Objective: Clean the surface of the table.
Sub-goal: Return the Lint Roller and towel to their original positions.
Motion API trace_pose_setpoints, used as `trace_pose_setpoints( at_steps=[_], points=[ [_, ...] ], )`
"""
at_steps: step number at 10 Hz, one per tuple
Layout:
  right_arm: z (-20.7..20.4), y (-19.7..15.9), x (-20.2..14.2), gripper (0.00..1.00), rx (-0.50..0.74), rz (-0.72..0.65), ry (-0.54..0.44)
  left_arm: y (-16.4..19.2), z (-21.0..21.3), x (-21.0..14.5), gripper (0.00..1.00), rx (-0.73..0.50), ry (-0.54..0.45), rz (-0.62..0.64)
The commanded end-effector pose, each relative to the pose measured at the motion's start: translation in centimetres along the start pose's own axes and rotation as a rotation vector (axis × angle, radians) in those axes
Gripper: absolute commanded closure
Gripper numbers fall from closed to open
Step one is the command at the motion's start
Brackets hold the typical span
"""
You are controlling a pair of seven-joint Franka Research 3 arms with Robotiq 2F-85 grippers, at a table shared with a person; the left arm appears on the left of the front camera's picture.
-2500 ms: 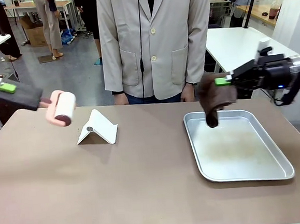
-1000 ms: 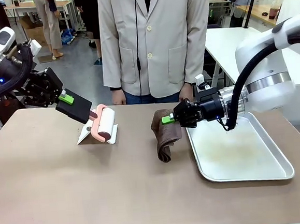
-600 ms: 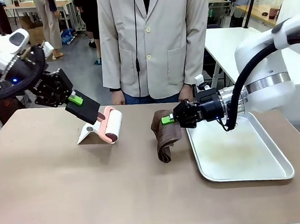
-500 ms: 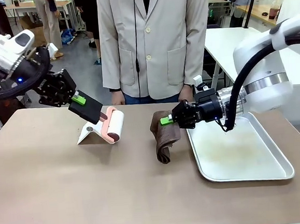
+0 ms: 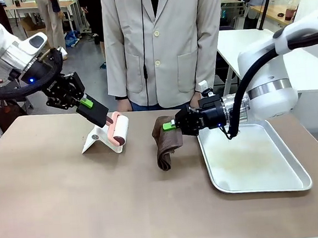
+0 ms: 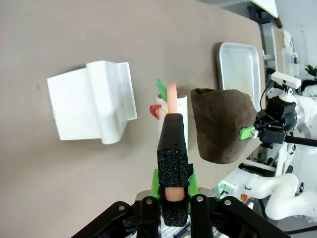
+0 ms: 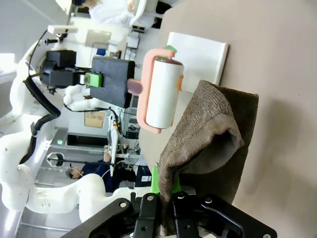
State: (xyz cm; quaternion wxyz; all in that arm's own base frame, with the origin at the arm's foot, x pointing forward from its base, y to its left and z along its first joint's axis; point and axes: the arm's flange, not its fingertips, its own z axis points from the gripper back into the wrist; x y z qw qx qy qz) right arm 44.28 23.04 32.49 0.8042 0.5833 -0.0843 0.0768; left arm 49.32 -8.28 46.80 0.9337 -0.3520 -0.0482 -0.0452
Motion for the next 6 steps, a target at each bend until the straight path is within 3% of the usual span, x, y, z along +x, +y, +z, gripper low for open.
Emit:
trace_pose_setpoints(
  at_steps=[1, 6],
  points=[
    [-1.4, -0.5, 0.2, 0.93, -0.012, 0.037, -0.024, 0.1, -0.3, 1.6, 0.78, 0.032, 0.003, 0.040],
    [-1.6, -1.3, 0.3, 0.93, -0.029, 0.015, 0.005, 2.6, -1.5, 3.6, 0.78, 0.100, -0.041, 0.108]
  ],
)
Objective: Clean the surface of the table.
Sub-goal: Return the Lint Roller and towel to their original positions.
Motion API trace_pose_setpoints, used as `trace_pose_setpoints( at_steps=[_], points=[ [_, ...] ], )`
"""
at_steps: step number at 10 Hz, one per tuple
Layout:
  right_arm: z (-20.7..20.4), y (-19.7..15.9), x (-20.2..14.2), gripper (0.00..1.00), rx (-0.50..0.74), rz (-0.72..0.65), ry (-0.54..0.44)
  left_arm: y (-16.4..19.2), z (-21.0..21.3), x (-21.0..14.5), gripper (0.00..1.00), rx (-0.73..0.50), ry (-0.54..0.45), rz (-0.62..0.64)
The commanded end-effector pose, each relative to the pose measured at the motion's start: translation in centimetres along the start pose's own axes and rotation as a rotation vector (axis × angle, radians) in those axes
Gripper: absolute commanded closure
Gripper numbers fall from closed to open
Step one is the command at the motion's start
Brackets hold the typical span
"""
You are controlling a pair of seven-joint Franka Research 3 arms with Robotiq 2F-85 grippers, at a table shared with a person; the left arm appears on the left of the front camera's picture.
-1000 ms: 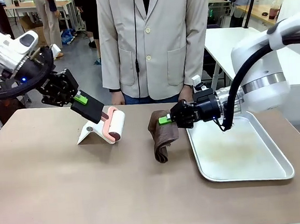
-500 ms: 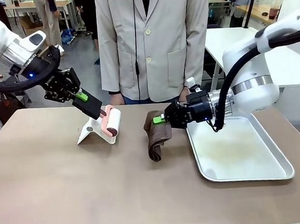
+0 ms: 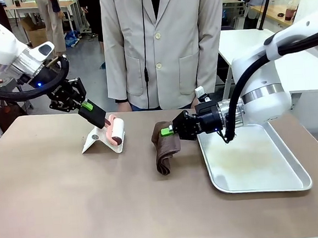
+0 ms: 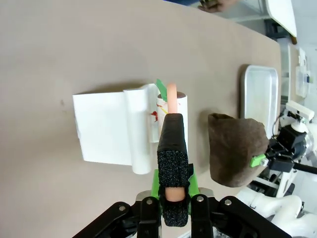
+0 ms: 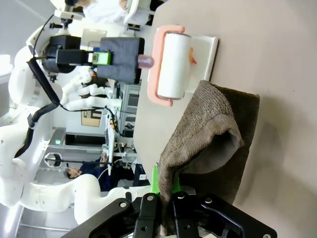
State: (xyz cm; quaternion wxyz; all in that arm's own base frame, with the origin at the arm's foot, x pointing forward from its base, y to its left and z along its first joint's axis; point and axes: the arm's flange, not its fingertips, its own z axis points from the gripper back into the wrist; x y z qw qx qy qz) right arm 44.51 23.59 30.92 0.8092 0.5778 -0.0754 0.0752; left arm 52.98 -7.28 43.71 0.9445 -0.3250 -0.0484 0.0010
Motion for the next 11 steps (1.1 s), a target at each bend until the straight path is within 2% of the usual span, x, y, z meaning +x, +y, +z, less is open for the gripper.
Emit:
trace_pose_setpoints(
  at_steps=[1, 11],
  points=[
    [-0.6, 0.0, 0.4, 0.93, -0.013, 0.026, -0.010, -0.6, 0.1, 0.5, 0.78, 0.044, -0.002, 0.004],
    [-0.2, -0.2, -0.1, 0.93, 0.003, 0.047, -0.005, -0.2, -2.0, 1.2, 0.78, 0.109, 0.073, 0.027]
  ],
)
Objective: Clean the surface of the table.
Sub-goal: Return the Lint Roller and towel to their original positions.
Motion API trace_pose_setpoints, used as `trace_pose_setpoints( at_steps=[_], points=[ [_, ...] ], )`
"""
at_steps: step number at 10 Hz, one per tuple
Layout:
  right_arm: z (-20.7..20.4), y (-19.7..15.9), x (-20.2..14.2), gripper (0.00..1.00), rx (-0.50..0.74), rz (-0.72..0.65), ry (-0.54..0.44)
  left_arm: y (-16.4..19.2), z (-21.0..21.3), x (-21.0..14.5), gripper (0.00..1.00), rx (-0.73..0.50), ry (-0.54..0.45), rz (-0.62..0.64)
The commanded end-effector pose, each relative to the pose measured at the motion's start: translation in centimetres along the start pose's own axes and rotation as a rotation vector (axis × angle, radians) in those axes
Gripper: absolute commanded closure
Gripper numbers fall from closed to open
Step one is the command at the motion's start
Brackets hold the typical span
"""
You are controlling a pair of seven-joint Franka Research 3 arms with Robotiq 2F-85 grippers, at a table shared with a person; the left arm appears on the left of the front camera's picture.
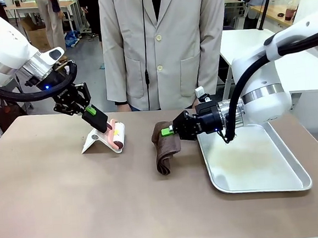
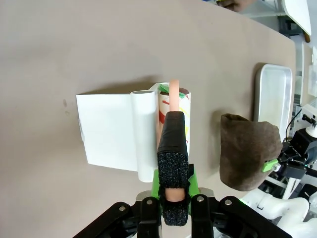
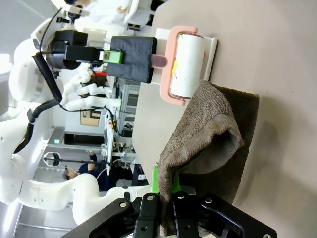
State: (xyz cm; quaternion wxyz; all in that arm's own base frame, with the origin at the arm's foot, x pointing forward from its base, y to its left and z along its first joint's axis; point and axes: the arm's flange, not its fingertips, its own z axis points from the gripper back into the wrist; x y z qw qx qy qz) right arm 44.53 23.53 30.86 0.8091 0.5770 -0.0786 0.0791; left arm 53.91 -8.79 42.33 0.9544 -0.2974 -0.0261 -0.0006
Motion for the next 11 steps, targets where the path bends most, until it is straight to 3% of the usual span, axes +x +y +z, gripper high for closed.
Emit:
trace_pose_setpoints(
  at_steps=[1, 11],
  points=[
    [-0.2, -0.2, -0.1, 0.93, 0.006, 0.037, -0.003, 0.1, 0.0, 0.5, 0.78, 0.055, 0.031, 0.021],
    [0.4, -0.5, -0.5, 0.93, 0.002, 0.036, -0.015, 0.6, -0.4, 2.6, 0.78, 0.059, 0.092, 0.066]
  ],
)
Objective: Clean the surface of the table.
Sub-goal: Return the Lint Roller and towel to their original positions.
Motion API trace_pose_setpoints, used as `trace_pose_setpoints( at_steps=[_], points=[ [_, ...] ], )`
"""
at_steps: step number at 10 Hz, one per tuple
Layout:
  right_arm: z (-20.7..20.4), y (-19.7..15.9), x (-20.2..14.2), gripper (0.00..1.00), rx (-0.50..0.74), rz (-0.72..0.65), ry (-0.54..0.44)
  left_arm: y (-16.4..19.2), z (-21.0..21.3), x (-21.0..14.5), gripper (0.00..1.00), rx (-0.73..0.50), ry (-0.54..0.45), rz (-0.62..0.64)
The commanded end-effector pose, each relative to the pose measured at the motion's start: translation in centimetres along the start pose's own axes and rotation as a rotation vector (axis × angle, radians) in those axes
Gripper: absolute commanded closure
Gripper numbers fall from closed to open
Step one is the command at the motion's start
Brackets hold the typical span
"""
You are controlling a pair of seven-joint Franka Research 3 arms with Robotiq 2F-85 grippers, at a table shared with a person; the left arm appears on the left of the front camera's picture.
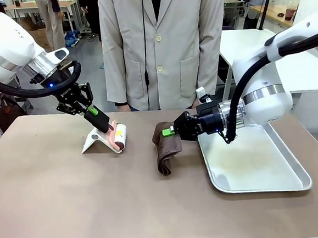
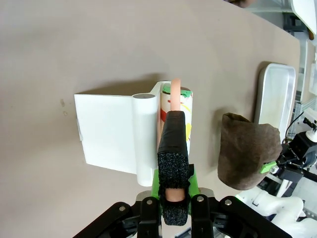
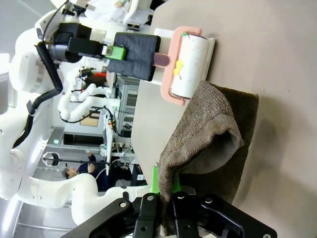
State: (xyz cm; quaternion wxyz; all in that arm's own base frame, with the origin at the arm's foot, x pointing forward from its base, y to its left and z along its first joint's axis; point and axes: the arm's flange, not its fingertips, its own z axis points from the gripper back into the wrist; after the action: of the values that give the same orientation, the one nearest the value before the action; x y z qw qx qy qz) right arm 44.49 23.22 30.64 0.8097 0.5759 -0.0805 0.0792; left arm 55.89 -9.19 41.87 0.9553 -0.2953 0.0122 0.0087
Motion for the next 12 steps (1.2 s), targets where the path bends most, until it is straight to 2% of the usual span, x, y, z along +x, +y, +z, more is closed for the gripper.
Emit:
trace_pose_setpoints(
  at_steps=[1, 5, 6, 7, 8, 9, 10, 11, 12],
  points=[
    [0.20, -0.26, -0.45, 0.93, 0.004, 0.033, -0.012, 0.63, 0.22, 0.64, 0.78, 0.055, 0.026, 0.028],
    [0.40, -0.24, -0.32, 0.91, -0.005, 0.024, -0.001, 0.96, 0.02, 0.81, 0.78, 0.058, 0.026, 0.029],
    [0.44, -0.22, -0.36, 0.58, -0.008, 0.014, -0.002, 1.08, 0.06, 0.79, 0.33, 0.059, 0.028, 0.030],
    [0.48, -0.22, -0.38, 0.39, -0.009, 0.011, -0.001, 1.12, 0.09, 0.75, 0.20, 0.064, 0.030, 0.027],
    [0.53, -0.26, -0.39, 0.36, -0.013, 0.009, -0.001, 1.15, 0.14, 0.70, 0.00, 0.067, 0.028, 0.028],
    [0.57, -0.36, -0.42, 0.00, -0.016, 0.005, -0.001, 1.11, 0.25, 0.62, 0.16, 0.067, 0.024, 0.026],
    [0.61, -0.49, -0.44, 0.00, -0.014, 0.000, 0.001, 1.09, 0.35, 0.56, 0.00, 0.067, 0.020, 0.024],
    [0.60, -0.59, -0.46, 0.00, -0.016, -0.003, 0.006, 1.08, 0.48, 0.47, 0.00, 0.067, 0.015, 0.023],
    [0.67, -0.64, -0.47, 0.05, -0.022, -0.006, 0.012, 1.11, 0.88, 0.27, 0.00, 0.063, 0.005, 0.023]
  ],
)
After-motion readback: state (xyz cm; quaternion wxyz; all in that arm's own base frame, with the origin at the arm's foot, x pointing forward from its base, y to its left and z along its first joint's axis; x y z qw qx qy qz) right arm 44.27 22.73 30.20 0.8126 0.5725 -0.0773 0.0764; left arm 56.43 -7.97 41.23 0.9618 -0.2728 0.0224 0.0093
